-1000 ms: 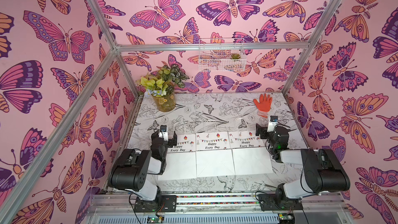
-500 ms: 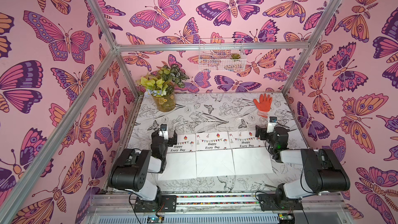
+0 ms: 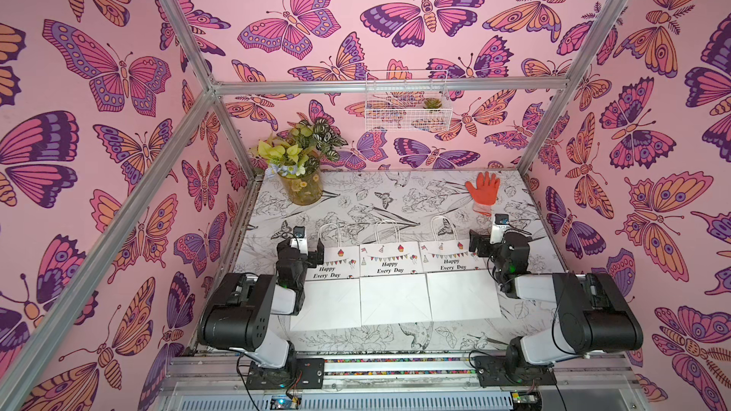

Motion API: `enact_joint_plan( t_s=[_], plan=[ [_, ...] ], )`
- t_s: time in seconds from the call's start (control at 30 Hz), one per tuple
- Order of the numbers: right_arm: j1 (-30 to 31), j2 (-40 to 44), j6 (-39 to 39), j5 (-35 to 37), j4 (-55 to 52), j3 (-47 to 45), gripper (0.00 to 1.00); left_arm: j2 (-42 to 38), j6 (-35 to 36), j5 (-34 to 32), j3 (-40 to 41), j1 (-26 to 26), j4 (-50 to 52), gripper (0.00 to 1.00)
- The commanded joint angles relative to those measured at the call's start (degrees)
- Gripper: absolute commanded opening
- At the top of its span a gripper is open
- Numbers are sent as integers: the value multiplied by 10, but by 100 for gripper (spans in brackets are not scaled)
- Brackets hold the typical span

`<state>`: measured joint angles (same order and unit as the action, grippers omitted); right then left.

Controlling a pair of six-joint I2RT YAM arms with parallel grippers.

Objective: Put away the paper bag
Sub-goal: Reset both arms

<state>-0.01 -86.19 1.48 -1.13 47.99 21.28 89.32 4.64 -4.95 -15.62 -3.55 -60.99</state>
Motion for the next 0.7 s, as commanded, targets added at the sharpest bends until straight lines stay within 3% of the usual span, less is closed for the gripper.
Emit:
enact_joint_plan(
  t_s=[0.0, 0.07, 0.1, 0.13, 0.17, 0.2, 0.23, 0.27, 0.3, 0.47, 0.5, 0.53, 0.57, 0.63, 0.67],
  plan=[
    [-2, 1, 2, -3, -13, 15, 99, -12, -18, 24, -24, 15, 55, 100],
    [-4, 0, 5, -3, -16, 17, 97, -11, -19, 29, -27, 18, 57, 100],
    [-8, 0, 8, -9, -18, 18, 71, -11, -19, 29, -27, 18, 56, 100],
    [-11, -1, 10, -14, -18, 18, 12, -12, -19, 29, -27, 18, 58, 100],
    [-15, -2, 12, -20, -18, 20, 0, -11, -19, 29, -27, 18, 58, 100],
    [-16, -2, 12, -21, -18, 20, 6, -11, -19, 30, -27, 20, 57, 100],
    [-16, -1, 12, -21, -19, 20, 40, -11, -19, 30, -28, 19, 58, 100],
    [-16, -2, 12, -20, -18, 20, 91, -12, -19, 30, -27, 19, 59, 100],
    [-16, -1, 12, -19, -18, 19, 99, -11, -19, 30, -27, 19, 59, 100],
    [-16, -2, 13, -16, -19, 20, 100, -11, -19, 31, -27, 20, 59, 100],
    [-16, -2, 13, -17, -19, 20, 83, -11, -19, 31, -27, 19, 59, 100],
    [-16, -2, 13, -17, -20, 20, 14, -11, -19, 31, -27, 19, 59, 100],
    [-16, -2, 14, -16, -19, 20, 0, -11, -19, 31, -27, 19, 59, 100],
    [-16, -2, 14, -18, -20, 21, 5, -11, -19, 31, -27, 19, 59, 100],
    [-16, -2, 13, -16, -20, 21, 33, -11, -19, 31, -27, 19, 59, 100]
  ],
)
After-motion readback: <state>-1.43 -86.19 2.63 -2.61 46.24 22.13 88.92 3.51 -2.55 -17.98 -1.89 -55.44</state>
